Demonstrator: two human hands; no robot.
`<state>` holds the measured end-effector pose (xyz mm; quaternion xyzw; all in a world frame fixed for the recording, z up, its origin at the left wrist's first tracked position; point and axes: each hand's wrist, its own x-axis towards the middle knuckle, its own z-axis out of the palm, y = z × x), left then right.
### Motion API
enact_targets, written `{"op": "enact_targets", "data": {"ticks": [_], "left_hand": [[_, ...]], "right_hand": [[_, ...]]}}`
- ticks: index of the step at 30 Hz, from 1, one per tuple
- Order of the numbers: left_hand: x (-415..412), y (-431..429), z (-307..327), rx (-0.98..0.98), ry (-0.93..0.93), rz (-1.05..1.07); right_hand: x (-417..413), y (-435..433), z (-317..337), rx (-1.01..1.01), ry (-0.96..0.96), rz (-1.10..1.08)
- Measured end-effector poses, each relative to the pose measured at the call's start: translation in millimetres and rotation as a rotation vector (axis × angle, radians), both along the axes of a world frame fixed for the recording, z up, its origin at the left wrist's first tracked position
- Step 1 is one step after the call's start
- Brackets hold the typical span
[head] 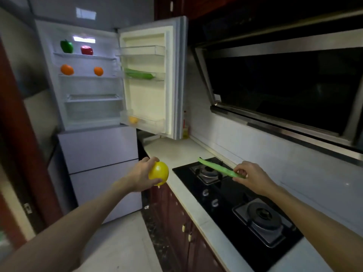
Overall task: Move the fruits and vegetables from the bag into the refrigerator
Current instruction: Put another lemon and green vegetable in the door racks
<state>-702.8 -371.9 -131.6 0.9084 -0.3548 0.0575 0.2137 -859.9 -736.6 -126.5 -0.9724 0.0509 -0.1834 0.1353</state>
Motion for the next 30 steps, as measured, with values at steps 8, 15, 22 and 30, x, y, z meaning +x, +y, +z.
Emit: {"op": "enact_targets", "data": {"ticks": [8, 15, 22, 30], "left_hand": [[34, 37, 8, -0.006, -0.048, 0.089], [79, 51, 22, 0.016, -0.059, 0.205], [118, 61, 34, 0.044, -0.088, 0.307], [159, 71, 58, -0.039, -0.18, 0.402]], "right_hand": [[79, 32, 13, -0.001, -0.01, 0.126], [170, 32, 26, 0.011, -0.044, 0.237], [245, 28, 37, 0.071, -0.066, 0.289], [297, 34, 50, 0.091, -0.093, 0.371]]}}
